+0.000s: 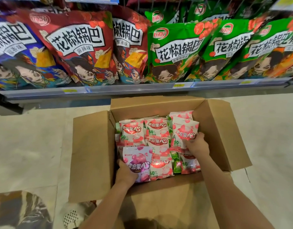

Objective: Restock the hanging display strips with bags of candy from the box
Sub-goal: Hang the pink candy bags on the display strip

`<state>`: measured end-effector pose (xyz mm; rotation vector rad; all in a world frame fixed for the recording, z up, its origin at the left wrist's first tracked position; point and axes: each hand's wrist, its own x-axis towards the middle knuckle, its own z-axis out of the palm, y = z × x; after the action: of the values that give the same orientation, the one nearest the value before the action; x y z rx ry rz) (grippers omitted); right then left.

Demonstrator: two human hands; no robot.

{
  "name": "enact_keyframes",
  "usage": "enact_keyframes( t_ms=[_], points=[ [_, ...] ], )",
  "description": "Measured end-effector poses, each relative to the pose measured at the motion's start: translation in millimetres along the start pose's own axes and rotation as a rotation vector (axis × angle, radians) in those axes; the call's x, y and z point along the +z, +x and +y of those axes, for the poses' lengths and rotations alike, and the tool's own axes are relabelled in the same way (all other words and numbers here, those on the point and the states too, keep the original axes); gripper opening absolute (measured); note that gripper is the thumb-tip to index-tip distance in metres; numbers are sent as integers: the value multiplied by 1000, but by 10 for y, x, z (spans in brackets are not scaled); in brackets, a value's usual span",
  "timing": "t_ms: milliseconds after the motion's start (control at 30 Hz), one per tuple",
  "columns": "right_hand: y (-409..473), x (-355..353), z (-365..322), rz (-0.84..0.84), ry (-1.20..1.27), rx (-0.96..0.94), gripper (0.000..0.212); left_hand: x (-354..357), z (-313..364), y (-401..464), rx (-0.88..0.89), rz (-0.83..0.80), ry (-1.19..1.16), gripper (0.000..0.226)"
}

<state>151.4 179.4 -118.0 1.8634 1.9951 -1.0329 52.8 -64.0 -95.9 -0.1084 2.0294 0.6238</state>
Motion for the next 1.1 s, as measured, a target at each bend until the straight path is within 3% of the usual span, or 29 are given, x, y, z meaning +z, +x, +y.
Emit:
enact_keyframes(
  t_ms=[133,300,467,567,633,867,967,1100],
  points=[
    [-91,75,-8,-12,208,38,71,-5,-69,13,72,-17,-67,70],
    [-150,144,72,-149,448,2,52,-13,-50,-10,93,-90,-63,41],
    [-244,102,45,-214,557,51,35,-51,-9,-40,38,-111,-317,29],
    [-363,44,84,-312,665,89,46,-110,20,-95,55,-136,-417,25],
    [-482,-33,81,-356,767,115,54,-188,74,-190,64,-152,-494,27],
    [-1323,-571,-159,-382,944,38,41,-597,384,-741,144,-149,-584,45],
    [-1806,-946,-390,-414,1023,5,38,-889,701,-1280,174,-118,-617,34],
    [-2431,-1536,-777,-412,1065,-68,41,-1341,1106,-2113,187,-121,-669,44]
  ],
)
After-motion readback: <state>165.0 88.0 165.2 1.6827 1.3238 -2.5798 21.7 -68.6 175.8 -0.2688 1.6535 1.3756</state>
